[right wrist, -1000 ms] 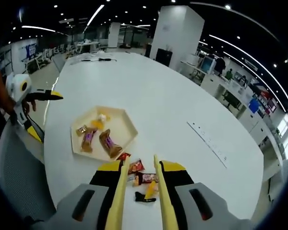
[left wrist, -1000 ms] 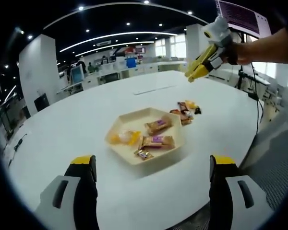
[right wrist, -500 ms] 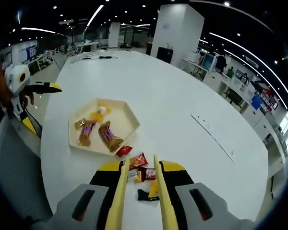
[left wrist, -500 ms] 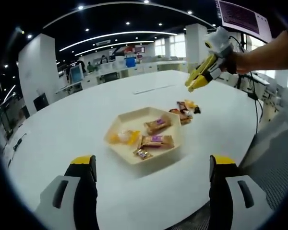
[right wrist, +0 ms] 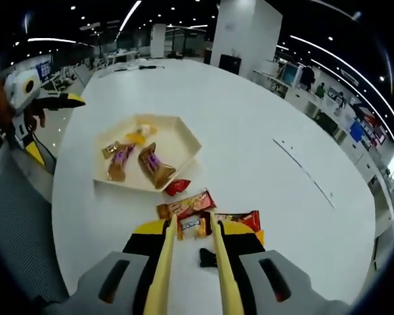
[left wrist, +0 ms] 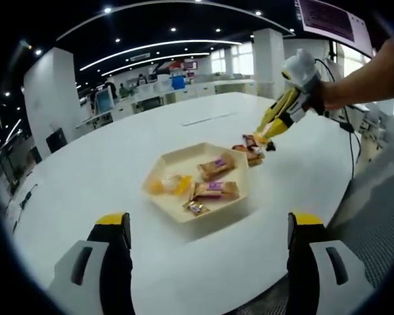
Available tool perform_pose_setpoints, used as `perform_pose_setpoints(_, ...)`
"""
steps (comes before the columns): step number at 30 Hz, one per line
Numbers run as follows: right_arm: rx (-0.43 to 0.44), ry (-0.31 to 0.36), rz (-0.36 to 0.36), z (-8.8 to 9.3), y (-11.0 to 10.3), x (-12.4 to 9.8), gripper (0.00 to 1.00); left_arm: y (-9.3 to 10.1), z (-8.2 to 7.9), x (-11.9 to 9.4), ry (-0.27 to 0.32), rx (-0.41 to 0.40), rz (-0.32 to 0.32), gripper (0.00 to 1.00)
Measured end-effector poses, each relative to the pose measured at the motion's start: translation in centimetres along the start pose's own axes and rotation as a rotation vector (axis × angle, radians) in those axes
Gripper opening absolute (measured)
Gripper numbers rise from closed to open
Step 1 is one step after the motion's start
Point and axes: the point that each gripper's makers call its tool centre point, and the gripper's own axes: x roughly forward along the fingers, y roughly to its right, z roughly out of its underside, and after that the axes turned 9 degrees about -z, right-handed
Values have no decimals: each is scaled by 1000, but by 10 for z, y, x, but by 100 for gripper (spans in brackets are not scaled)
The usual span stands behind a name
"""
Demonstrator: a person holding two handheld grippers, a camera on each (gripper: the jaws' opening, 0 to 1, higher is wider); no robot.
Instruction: Place the target food into the container with the food tongs after gripping and lifting it, then release it inside without dropping or visibly crushing the food.
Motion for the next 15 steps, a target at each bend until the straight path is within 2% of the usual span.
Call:
perform_pose_setpoints(11,-2,-62,-33,14,0,18,29,0,2,1,-11,4,-1,95)
perform_pose_setpoints(15,-12,-70,-40,12,0,23,29,-1,2,1,-10,1,-1,95)
